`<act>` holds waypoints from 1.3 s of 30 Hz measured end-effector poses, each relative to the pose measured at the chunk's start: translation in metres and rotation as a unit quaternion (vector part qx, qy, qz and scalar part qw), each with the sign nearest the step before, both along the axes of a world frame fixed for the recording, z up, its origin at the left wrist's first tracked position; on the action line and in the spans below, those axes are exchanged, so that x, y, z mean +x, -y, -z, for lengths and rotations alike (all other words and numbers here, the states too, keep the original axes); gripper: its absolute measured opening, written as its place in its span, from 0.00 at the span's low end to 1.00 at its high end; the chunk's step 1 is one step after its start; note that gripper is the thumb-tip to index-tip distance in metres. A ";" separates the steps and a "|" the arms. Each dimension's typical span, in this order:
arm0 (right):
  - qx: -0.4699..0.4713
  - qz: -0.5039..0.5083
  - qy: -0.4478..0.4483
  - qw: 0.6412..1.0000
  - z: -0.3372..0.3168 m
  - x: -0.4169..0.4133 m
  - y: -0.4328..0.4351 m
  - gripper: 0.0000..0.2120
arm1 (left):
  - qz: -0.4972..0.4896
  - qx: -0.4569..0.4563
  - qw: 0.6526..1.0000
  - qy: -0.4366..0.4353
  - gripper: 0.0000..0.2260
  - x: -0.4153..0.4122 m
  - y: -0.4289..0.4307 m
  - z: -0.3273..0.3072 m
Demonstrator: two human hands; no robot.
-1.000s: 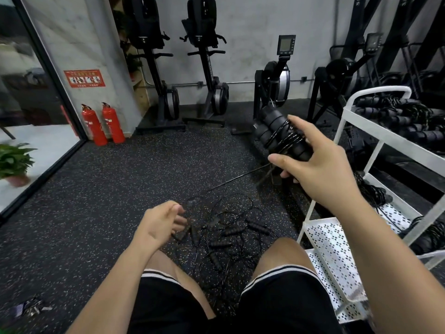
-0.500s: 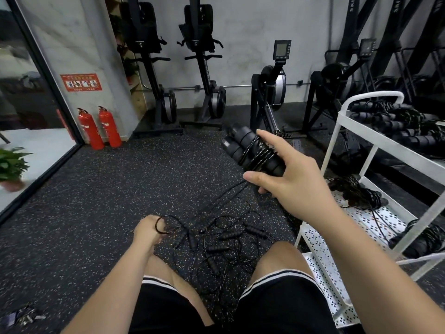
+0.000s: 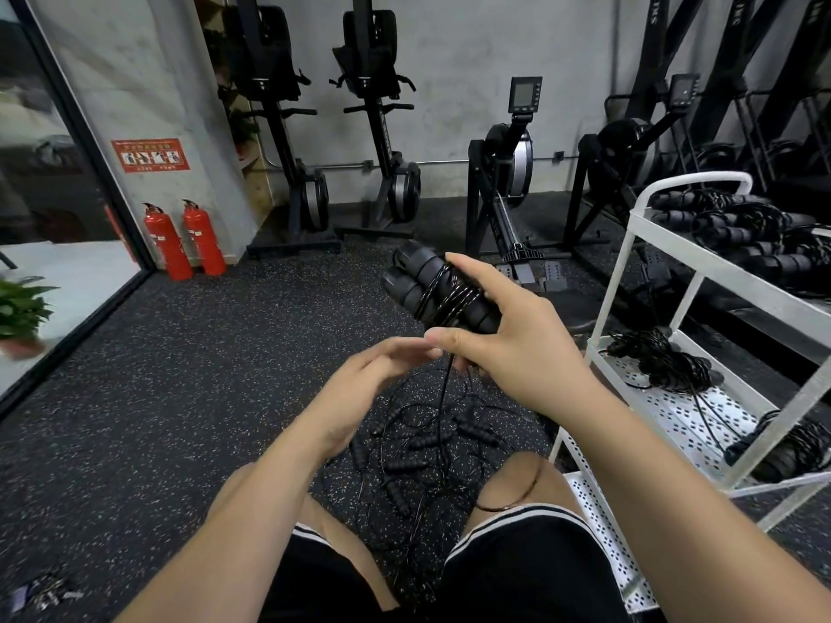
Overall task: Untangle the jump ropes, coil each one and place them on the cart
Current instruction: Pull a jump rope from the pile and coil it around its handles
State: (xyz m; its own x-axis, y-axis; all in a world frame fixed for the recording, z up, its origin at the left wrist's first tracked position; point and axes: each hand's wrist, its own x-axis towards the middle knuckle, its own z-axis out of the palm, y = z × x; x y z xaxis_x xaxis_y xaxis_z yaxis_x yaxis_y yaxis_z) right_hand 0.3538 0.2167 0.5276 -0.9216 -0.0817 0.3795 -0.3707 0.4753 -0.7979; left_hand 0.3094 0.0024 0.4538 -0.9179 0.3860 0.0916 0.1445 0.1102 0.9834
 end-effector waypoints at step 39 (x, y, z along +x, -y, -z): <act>0.219 -0.244 0.319 0.889 0.017 0.004 -0.019 0.27 | 0.015 -0.259 0.948 -0.185 0.08 0.012 0.018 -0.049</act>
